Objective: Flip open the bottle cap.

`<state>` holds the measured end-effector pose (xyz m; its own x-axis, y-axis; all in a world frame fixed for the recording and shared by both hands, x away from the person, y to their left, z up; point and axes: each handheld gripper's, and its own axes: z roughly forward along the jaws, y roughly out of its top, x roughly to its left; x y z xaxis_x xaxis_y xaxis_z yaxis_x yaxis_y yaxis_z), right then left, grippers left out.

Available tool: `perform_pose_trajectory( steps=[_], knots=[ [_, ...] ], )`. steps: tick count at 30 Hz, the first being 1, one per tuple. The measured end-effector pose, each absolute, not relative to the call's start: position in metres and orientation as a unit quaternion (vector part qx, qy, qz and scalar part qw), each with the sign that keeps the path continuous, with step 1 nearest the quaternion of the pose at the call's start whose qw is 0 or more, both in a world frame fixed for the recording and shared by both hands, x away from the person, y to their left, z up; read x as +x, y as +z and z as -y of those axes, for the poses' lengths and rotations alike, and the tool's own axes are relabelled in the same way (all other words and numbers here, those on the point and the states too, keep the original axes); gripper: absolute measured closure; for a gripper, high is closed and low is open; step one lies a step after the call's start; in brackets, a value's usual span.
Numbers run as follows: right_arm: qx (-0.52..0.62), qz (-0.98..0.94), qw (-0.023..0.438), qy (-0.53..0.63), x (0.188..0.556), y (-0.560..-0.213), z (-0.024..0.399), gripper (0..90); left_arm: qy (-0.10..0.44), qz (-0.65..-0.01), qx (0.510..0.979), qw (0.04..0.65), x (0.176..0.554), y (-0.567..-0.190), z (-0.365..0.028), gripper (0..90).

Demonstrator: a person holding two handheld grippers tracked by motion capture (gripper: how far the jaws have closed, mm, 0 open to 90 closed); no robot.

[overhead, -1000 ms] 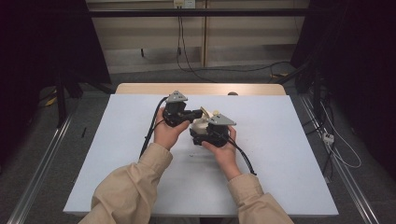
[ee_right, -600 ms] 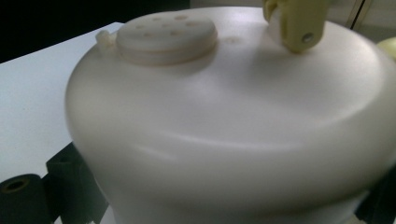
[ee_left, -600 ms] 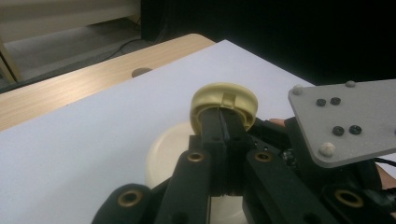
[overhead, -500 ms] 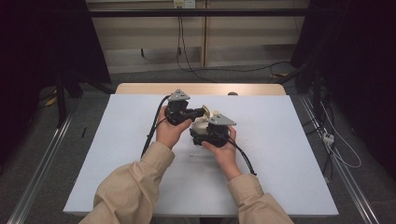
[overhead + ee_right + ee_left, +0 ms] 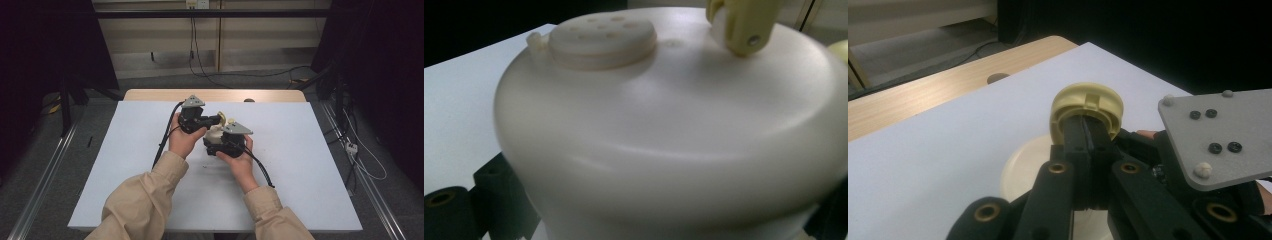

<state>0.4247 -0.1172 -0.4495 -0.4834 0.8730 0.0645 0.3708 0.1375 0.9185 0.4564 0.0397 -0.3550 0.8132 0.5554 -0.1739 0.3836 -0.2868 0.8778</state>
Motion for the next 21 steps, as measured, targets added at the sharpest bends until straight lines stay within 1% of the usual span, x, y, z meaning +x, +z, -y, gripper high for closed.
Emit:
perform_pose_trajectory(
  steps=[21],
  knots=[
    [0.439, -0.709, 0.256, 0.488, 0.4245, -0.4495, 0.1171, 5.8, 0.083, -0.294, 0.799, 0.517, 0.4587, -0.3562, -0.0369, 90.0]
  ],
)
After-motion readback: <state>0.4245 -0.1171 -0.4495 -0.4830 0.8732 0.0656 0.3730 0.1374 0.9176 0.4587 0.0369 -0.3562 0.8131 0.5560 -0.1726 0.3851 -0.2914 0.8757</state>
